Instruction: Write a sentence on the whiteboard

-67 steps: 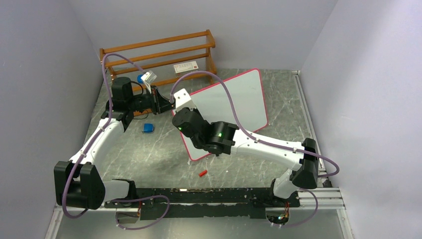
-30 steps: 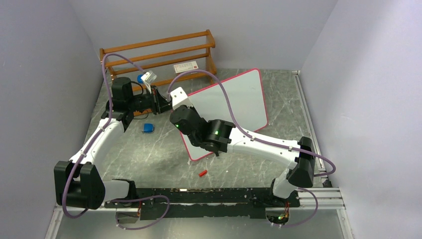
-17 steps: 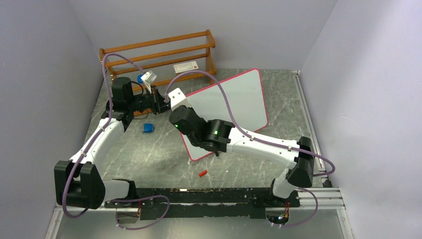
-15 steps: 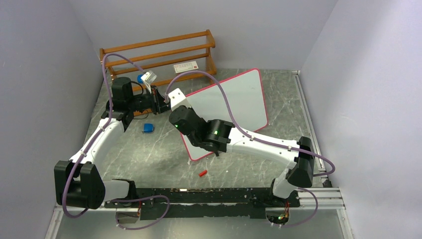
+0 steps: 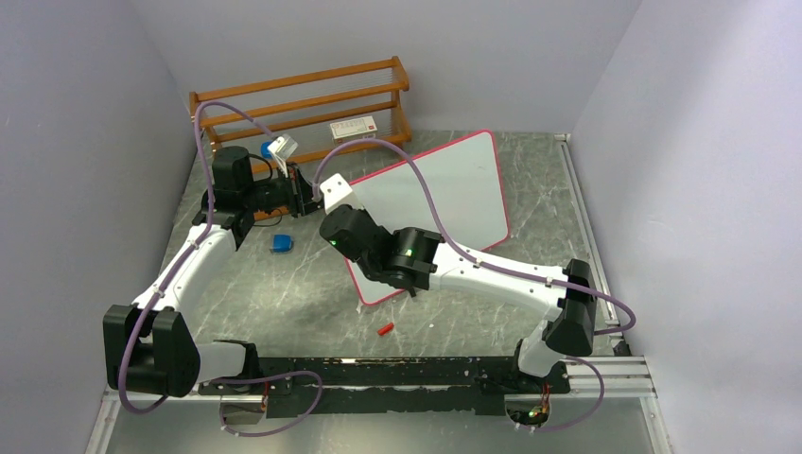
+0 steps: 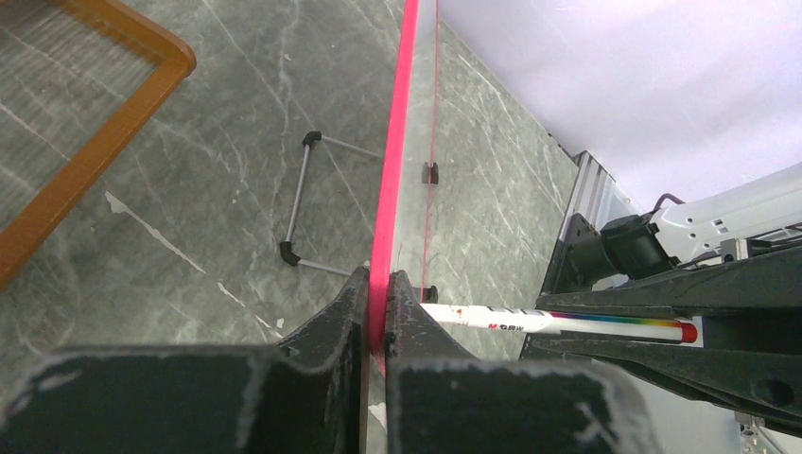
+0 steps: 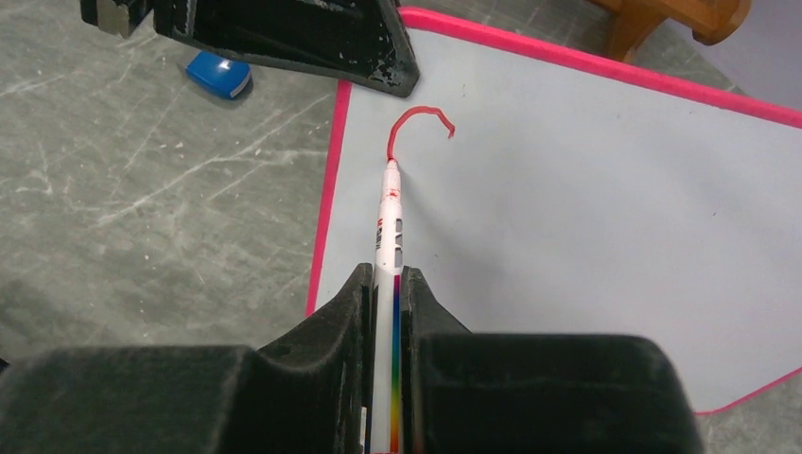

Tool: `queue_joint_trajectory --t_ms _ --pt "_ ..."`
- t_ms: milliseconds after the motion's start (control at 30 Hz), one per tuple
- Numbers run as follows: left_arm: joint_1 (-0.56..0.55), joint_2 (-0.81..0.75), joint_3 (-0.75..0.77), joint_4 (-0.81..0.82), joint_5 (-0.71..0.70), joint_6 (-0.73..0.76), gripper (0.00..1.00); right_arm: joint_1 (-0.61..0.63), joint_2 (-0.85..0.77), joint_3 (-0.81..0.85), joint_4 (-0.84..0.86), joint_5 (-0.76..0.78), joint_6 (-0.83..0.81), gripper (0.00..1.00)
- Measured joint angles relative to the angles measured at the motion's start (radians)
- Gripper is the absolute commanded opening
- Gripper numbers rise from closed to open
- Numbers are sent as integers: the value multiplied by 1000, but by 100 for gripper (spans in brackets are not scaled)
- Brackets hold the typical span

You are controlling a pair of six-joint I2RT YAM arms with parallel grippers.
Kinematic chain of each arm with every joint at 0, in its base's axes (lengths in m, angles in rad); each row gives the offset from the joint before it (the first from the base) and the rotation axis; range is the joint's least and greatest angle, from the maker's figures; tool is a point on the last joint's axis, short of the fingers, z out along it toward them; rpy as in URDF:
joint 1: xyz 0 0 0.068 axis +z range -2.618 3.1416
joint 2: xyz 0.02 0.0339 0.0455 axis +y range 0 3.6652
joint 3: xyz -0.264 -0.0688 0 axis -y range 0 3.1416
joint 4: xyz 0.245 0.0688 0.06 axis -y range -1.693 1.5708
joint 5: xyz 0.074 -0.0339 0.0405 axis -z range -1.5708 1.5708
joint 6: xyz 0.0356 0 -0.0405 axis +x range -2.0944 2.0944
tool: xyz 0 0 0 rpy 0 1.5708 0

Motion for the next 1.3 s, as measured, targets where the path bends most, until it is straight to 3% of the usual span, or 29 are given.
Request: queue_joint_trajectory --t_ms 567,1300 --pt "0 2 0 1 0 0 5 2 -19 -51 -50 68 33 0" --pt "-3 5 0 6 2 -5 5 23 -29 -87 -64 23 72 0"
